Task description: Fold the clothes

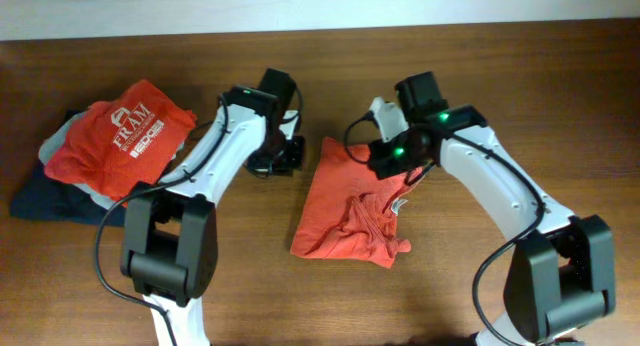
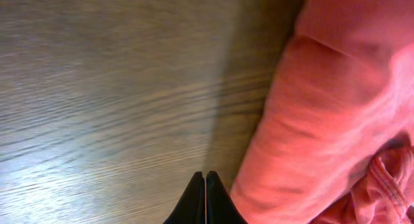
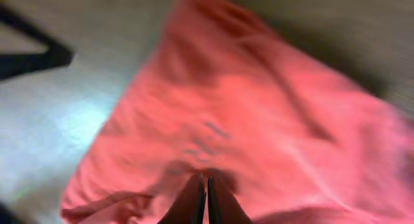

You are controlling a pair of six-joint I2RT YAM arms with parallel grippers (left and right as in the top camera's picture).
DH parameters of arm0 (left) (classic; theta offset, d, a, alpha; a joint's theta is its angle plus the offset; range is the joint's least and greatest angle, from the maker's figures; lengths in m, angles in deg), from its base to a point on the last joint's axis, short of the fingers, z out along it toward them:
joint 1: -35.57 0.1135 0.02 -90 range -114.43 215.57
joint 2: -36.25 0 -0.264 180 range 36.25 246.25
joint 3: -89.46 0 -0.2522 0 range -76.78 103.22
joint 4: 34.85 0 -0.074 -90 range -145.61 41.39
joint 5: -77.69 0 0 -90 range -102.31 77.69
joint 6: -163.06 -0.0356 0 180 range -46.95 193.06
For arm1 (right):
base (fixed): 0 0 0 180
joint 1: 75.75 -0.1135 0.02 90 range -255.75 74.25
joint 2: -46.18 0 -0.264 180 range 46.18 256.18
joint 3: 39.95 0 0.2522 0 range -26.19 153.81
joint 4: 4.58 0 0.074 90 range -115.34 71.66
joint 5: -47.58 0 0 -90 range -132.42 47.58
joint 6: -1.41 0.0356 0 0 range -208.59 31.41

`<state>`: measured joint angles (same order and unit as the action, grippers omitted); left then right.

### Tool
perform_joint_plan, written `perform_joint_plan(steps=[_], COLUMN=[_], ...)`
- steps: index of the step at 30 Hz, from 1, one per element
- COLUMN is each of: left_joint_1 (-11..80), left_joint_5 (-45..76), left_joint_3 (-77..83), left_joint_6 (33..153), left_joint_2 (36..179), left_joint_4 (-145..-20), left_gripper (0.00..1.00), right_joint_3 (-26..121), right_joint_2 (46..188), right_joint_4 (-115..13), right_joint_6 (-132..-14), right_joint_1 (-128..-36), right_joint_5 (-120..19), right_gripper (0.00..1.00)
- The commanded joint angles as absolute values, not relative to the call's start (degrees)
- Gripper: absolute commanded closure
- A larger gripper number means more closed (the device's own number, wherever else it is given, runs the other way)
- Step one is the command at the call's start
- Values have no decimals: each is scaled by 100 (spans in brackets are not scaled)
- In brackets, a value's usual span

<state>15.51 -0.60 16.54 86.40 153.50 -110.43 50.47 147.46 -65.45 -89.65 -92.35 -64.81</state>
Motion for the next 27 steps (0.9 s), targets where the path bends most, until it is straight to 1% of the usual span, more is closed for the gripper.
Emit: perform_joint_plan(steps=[1, 8, 15, 18, 20, 24, 27], left_joint_1=[1908, 2200, 2222, 2224, 2224, 2224, 2224], left_joint_5=[228, 298, 298, 296, 296, 296, 294], left_joint_3=[1739, 1739, 1739, 1739, 1739, 1739, 1739], left_joint_6=[8716, 8714, 8640, 8629, 8629, 8629, 8629], left_joint_2=[15366, 15366, 15366, 15366, 15366, 15366, 15366], left_joint_4=[-11059, -11170, -11255, -11253, -11253, -11253, -11247], left_gripper=[96, 96, 96, 96, 96, 96, 96], right_joint_3=[4964, 4966, 4966, 4966, 4966, 4966, 4984], right_joint_2=[15161, 15716, 15705, 15644, 15476, 15218, 14967], right_joint_4=[-6419, -6602, -8106, -8788, -9256, -9463, -9105], right_joint_6=[-9179, -9184, -9328, -9323, -9142, -8764, -8746], right_joint_1=[-9528, -10044, -10243, -10243, -10243, -10243, -10236], right_joint_5=[-6883, -6921, -6468, -6173, -5917, -5614, -5614], right_gripper=[91, 91, 92, 94, 94, 93, 93])
